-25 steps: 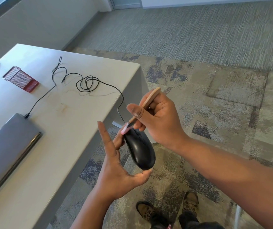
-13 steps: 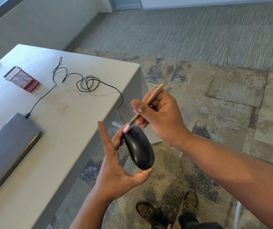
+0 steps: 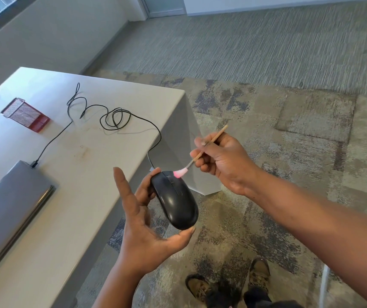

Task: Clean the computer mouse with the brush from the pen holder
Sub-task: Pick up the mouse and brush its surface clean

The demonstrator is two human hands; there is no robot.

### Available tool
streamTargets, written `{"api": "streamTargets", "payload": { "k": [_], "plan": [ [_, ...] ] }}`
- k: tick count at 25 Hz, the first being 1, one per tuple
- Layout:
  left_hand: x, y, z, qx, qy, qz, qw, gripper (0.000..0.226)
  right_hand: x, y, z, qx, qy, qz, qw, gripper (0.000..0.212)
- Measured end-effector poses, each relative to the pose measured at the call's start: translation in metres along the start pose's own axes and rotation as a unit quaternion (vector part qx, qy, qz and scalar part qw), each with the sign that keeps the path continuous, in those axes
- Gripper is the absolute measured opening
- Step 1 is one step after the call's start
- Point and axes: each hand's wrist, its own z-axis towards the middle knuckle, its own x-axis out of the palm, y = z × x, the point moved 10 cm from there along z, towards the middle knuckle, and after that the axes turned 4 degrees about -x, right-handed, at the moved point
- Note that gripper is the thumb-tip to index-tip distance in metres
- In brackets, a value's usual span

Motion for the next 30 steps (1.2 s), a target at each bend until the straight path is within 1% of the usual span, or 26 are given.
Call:
{"api": "streamTargets", "payload": {
  "k": [2, 3, 6, 7, 9, 13, 15, 16, 19, 21, 24, 30],
  "plan": [
    [-0.003, 0.0, 0.0, -0.002, -0.002, -0.014, 1.0, 0.16, -0.006, 0.003, 0.0, 0.003, 0.003, -0.036, 0.999, 0.017],
    [-0.004, 0.0, 0.0, -0.003, -0.001, -0.02, 1.0, 0.159, -0.006, 0.007, 0.0, -0.005, 0.011, -0.032, 0.999, 0.017],
    [-0.005, -0.001, 0.002, -0.006, 0.002, -0.028, 1.0, 0.155, 0.013, 0.02, 0.005, -0.038, 0.073, 0.037, 0.996, 0.016],
    [-0.005, -0.001, 0.003, -0.008, 0.003, -0.029, 1.0, 0.155, 0.021, 0.02, 0.007, -0.039, 0.095, 0.044, 0.994, 0.015],
    [-0.006, -0.001, 0.005, -0.01, 0.004, -0.033, 0.999, 0.156, 0.028, 0.015, 0.008, -0.025, 0.115, 0.021, 0.993, 0.013],
    [-0.009, 0.0, 0.004, -0.01, 0.006, -0.038, 0.999, 0.155, 0.011, 0.007, 0.011, 0.019, 0.111, -0.036, 0.993, 0.015],
    [-0.009, 0.001, 0.004, -0.016, 0.007, -0.036, 0.999, 0.155, 0.004, 0.007, 0.012, 0.026, 0.115, -0.07, 0.991, 0.016],
    [-0.011, 0.003, 0.004, -0.019, 0.005, -0.038, 0.999, 0.154, 0.003, 0.009, 0.013, 0.02, 0.114, -0.063, 0.991, 0.016],
    [-0.013, 0.004, 0.005, -0.025, 0.0, -0.047, 0.999, 0.153, 0.01, 0.017, 0.014, -0.014, 0.111, 0.013, 0.994, 0.013],
    [-0.014, 0.004, 0.005, -0.028, -0.005, -0.056, 0.998, 0.152, 0.016, 0.015, 0.011, -0.016, 0.122, 0.039, 0.992, 0.011],
    [-0.015, 0.005, 0.006, -0.031, -0.005, -0.071, 0.997, 0.151, 0.018, 0.01, 0.003, 0.009, 0.144, 0.042, 0.989, 0.005],
    [-0.016, 0.012, 0.0, -0.047, -0.009, -0.092, 0.995, 0.159, 0.019, 0.001, -0.016, 0.07, 0.246, 0.03, 0.966, 0.005]
  ]
}}
